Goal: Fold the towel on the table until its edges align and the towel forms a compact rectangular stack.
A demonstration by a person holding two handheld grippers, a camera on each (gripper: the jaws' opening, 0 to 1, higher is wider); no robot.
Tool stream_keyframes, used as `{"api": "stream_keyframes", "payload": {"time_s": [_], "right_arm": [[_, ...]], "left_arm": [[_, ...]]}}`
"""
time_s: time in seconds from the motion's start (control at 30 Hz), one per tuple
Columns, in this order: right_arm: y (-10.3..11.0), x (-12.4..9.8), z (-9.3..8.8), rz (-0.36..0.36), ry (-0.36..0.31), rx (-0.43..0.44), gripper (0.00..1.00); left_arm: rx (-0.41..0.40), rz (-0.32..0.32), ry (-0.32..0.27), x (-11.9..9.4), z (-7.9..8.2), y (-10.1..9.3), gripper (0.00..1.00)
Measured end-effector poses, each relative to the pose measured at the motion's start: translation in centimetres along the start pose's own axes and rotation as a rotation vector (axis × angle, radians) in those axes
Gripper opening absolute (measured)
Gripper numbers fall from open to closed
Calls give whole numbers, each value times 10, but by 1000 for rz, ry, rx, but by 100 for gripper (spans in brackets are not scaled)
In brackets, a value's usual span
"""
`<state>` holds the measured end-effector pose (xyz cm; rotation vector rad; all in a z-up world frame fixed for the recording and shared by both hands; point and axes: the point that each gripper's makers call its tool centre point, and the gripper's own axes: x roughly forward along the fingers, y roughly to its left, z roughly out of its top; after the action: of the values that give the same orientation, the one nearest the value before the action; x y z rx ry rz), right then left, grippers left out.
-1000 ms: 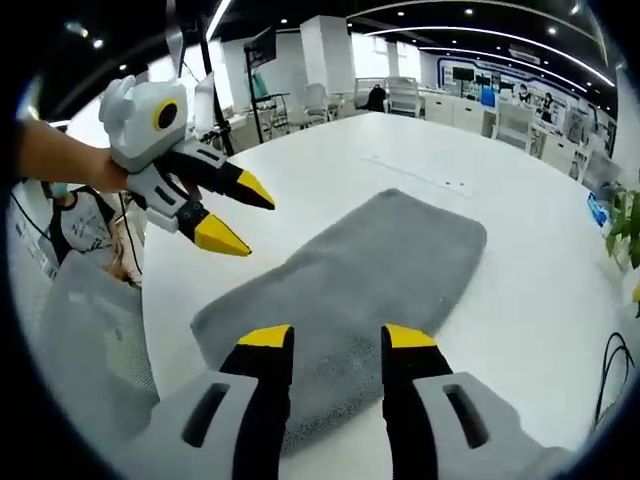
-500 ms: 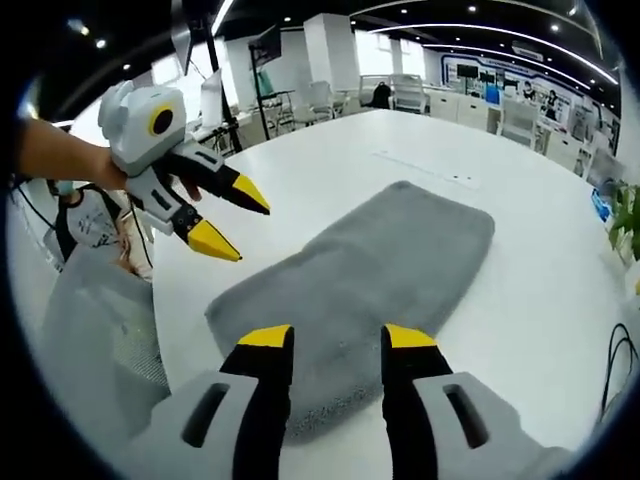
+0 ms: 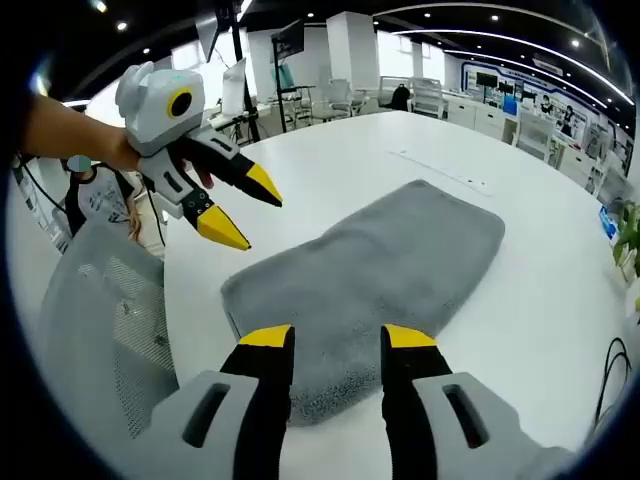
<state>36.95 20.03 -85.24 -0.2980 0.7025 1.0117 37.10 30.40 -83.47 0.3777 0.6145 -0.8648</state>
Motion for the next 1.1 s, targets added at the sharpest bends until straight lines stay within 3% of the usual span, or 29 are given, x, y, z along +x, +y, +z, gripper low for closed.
{"api": "stream_keyframes", "payload": {"time_s": [0.27,0.5,0.67,0.83,1.0,1.1], "right_arm": [[14,-1,-11,40,15,-37,33],[30,-1,-25,86,35,-81,31],[41,0,-37,109,62,-137,30],[44,3,-48,112,82,-157,30],[48,6,-57,113,99,-163,32],[47,9,-62,112,109,-181,31]], "left_arm": [[11,-15,3,1,-5,-17,35],[32,-38,31,4,-20,-32,34],[107,-64,65,5,-30,-44,31],[114,-83,84,9,-38,-51,31],[130,-88,126,13,-50,-55,33],[149,-70,152,16,-58,-54,40]]}}
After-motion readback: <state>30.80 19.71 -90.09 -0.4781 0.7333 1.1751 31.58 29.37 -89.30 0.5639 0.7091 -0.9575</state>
